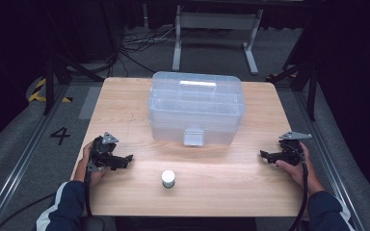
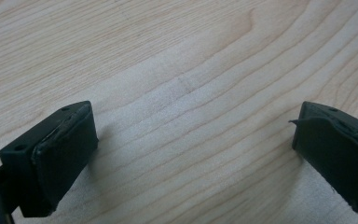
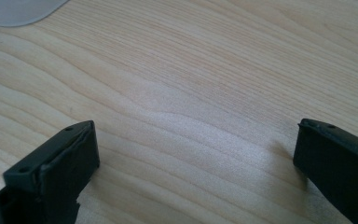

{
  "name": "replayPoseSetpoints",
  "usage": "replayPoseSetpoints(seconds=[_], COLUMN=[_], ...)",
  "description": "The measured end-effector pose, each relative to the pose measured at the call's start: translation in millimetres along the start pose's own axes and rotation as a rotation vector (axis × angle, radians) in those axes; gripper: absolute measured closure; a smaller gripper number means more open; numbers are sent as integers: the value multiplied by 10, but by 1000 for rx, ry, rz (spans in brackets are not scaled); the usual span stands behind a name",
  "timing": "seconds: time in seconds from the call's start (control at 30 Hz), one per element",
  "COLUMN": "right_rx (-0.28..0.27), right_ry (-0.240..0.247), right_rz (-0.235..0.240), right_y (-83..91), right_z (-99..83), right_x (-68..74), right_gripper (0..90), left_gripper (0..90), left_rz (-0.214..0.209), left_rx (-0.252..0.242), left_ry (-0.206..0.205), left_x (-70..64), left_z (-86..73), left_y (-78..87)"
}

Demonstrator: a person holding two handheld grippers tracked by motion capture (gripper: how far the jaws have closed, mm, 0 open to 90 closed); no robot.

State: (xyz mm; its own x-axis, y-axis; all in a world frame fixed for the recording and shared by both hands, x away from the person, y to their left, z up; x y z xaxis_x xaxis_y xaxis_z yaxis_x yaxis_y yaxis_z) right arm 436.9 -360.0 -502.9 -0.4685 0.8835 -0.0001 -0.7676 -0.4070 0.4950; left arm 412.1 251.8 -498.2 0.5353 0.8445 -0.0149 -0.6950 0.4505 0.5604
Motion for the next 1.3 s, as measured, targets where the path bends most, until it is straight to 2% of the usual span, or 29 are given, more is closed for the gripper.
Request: replayPoseSetpoints(seconds=[0.07, 0.13, 0.43, 0.6, 0.73, 0.77, 0.83, 0.87, 0.9, 0.93, 0.97, 1.07, 1.3], right_rx=[0, 0, 2, 7, 7, 9, -7, -16, -18, -25, -30, -51, -98], right_ry=[-1, -2, 5, 0, 4, 8, 7, -6, -11, -9, -12, -13, 6], right_rz=[-1, 0, 12, 16, 22, 25, 36, 51, 53, 44, 46, 49, 57], right_y=[-1, -1, -1, 15, 26, 35, 61, 76, 81, 88, 105, 139, 233], right_z=[0, 0, 1, -3, 0, 5, 22, 35, 42, 53, 67, 106, 237], right_x=[0, 1, -12, -26, -38, -42, -44, -48, -51, -53, -49, -40, -3], right_gripper=[2, 2, 0, 2, 26, 64, 216, 204, 162, 162, 191, 171, 225], left_gripper=[3, 3, 3, 3, 3, 3, 3, 3, 3, 3, 3, 4, 3], left_rz=[-18, -30, -43, -35, -45, -48, -54, -54, -53, -53, -53, -53, -54], left_rx=[-6, -12, -13, -12, -14, -14, -13, -14, -14, -15, -15, -15, -14], left_ry=[-19, -21, -37, -30, -33, -36, -40, -40, -40, -40, -39, -39, -40], left_x=[8, 13, 13, 8, 14, 16, 21, 21, 20, 20, 20, 20, 21], left_z=[2, -6, -34, -43, -45, -46, -47, -47, -48, -48, -48, -48, -48], left_y=[-7, -5, 38, 51, 52, 54, 56, 56, 56, 56, 56, 56, 56])
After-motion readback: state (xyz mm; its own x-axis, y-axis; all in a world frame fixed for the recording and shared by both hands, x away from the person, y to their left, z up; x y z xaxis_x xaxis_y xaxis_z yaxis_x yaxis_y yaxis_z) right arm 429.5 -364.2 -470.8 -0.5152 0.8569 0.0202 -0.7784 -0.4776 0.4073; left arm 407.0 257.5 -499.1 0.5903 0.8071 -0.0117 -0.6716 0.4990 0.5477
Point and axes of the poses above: each handheld gripper's, and its own axes: y roughly backward along the jaws, z roughly out of its top, x roughly to its left, the point moved 2 cm from there along -y, roughly forward along the jaws, and after that the axes turned 15 degrees about -x, right-handed, at the moved point
